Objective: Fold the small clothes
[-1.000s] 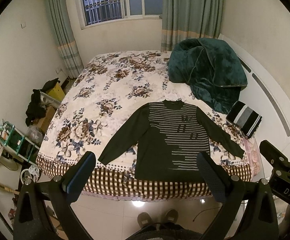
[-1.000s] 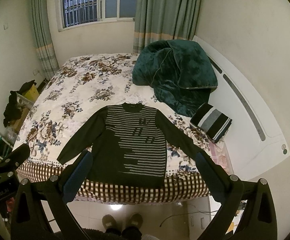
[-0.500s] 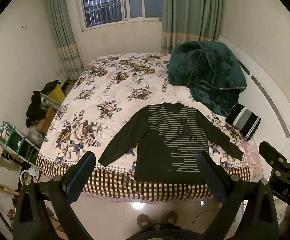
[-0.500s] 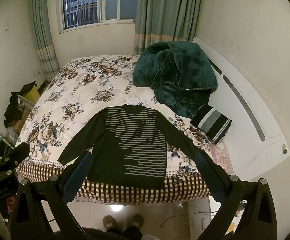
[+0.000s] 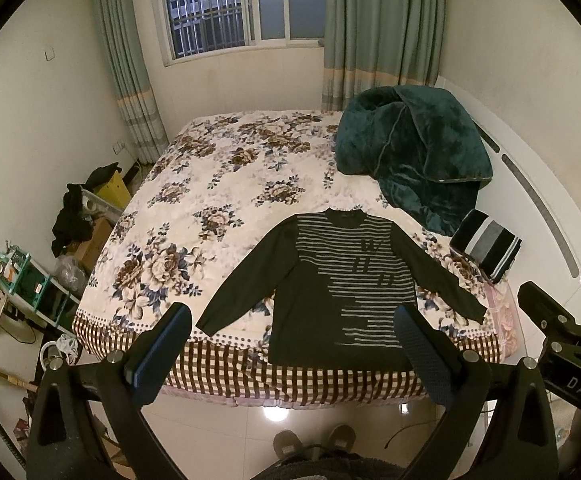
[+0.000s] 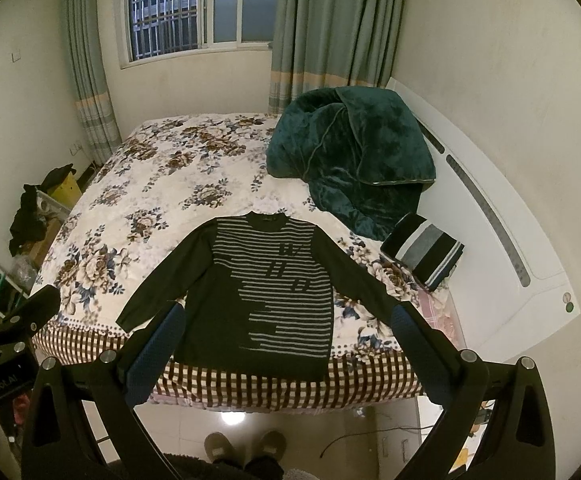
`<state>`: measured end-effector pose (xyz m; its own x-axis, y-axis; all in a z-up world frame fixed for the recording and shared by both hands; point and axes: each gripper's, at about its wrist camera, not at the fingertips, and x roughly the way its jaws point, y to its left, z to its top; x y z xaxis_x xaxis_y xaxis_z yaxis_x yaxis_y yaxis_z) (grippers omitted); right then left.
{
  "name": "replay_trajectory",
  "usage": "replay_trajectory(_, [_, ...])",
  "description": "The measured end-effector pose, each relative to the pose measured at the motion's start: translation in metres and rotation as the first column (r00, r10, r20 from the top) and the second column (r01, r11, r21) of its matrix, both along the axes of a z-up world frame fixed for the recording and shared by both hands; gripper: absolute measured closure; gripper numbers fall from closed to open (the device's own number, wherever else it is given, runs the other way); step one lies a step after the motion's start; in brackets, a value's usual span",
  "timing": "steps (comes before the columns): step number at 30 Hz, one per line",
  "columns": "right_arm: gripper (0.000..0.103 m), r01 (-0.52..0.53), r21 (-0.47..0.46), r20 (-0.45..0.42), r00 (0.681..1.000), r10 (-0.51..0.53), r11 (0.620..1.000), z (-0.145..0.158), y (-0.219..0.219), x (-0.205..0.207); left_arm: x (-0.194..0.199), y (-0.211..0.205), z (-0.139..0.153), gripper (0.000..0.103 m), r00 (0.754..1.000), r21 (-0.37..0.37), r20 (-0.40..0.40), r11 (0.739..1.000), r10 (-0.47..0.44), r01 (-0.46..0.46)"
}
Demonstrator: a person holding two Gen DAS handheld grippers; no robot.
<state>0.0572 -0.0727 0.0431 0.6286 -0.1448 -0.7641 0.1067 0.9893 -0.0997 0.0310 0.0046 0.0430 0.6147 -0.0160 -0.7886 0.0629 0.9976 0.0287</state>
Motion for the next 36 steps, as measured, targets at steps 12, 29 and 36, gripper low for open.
replay_trajectory(12, [0.0, -0.003, -0.002, 0.006, 1.0, 0.003, 1.0, 0.015, 0.001, 0.003, 0.01, -0.005, 0.011, 0.0, 1.0, -0.003, 0.007, 1.0, 0.001, -0.001])
replay_trajectory(29, [0.0, 0.159, 0.066, -0.095, 0.984, -0.152, 0.985, -0.047, -0.041, 0.035, 0.056, -0.015, -0.056, 0.0, 0.999, 0.085, 0.003, 0.996, -0.035, 0.035])
replay_trajectory(36, [0.0, 0.474, 0.117, -0.252, 0.864, -0.435, 0.873, -0.172, -0.166, 0.061, 0.123, -0.041, -0.145, 0.0, 0.993, 0.119, -0.119, 0.993, -0.012, 0.026])
